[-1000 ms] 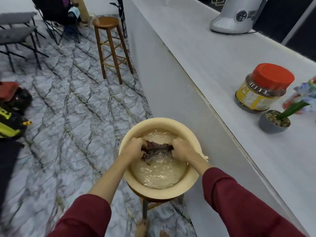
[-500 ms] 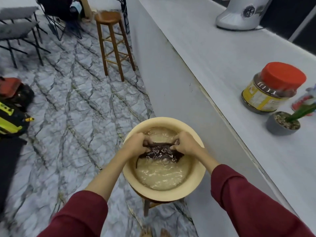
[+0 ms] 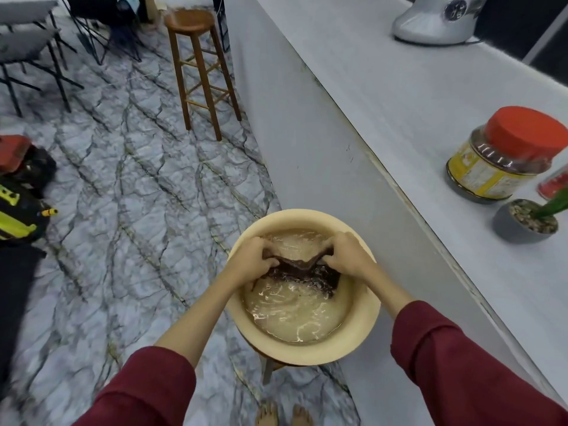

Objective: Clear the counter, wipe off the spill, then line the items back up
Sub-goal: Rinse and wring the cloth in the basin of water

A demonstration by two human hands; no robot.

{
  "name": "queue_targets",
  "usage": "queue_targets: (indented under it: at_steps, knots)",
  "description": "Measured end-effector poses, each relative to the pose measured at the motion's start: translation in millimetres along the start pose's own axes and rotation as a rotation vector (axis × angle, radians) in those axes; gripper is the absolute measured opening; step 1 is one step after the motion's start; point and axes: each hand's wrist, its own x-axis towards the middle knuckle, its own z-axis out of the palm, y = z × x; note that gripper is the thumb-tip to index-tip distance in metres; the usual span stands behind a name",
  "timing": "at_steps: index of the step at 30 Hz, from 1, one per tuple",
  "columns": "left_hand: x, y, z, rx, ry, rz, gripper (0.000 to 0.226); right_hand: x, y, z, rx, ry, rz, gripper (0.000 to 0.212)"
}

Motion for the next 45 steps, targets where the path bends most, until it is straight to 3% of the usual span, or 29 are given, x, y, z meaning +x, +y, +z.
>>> queue_targets:
  at_steps: [5,9,10,12,15,17,21,27,30,35,37,40,42,45]
  knots:
    - [-2.3,6.8,5.2,0.202,-0.148,0.033,0.02,-3.6,-7.9,10.3,-0.209,-0.129,0.078,0.015]
    - [-3.3,9.4,9.2,0.194,-0.09,0.01,0.016,-5.3,-5.3,8.6,-0.153,-0.142,0.062,0.046]
    - [-1.4,7.1,8.0,0.161,-0.062,0.008,0.011,-6.0,-4.2,7.5,-0.126,-0.097,0.045,0.042]
    - [1.9,4.1,3.2,0.06,-0.054,0.004,0.009,-5.1,-1.1,4.6,-0.088,-0.001,0.054,0.011]
    - [4.1,3.5,-1.4,0.037,-0.11,-0.002,0.023,-7.5,-1.2,1.5,-0.047,0.01,0.069,0.024]
    - [3.8,5.5,-3.5,0.042,-0.082,0.005,0.02,-7.2,-1.1,-1.5,-0.023,-0.016,0.05,0.015]
    - [3.1,8.5,-8.8,-0.009,-0.015,0.023,0.02,-6.7,2.8,-11.1,-0.014,-0.043,0.037,0.033]
    - [4.5,5.6,5.0,0.115,-0.038,-0.021,0.015,-5.7,4.8,9.0,-0.101,-0.066,0.057,0.01]
    - [4.7,5.0,11.2,0.219,-0.06,-0.036,0.007,-8.8,1.8,24.2,-0.222,-0.068,0.052,0.011]
    - [3.7,9.7,11.4,0.265,-0.089,-0.053,0.03,-4.6,-0.2,26.8,-0.17,-0.064,0.06,0.016]
    - [5.5,10.7,4.4,0.173,-0.094,-0.023,0.009,-0.7,-0.4,17.2,-0.092,-0.086,0.043,0.033]
    - [8.0,7.4,-5.2,0.004,-0.117,-0.013,0.049,2.1,-0.9,0.4,0.0,-0.144,0.041,0.055]
    - [5.3,8.8,-7.1,0.089,-0.154,0.01,0.051,0.9,-2.3,-1.9,-0.029,-0.167,0.049,0.046]
    - [0.7,8.1,-2.8,0.217,-0.122,0.0,0.036,-4.8,-4.0,6.8,-0.048,-0.123,0.061,0.03]
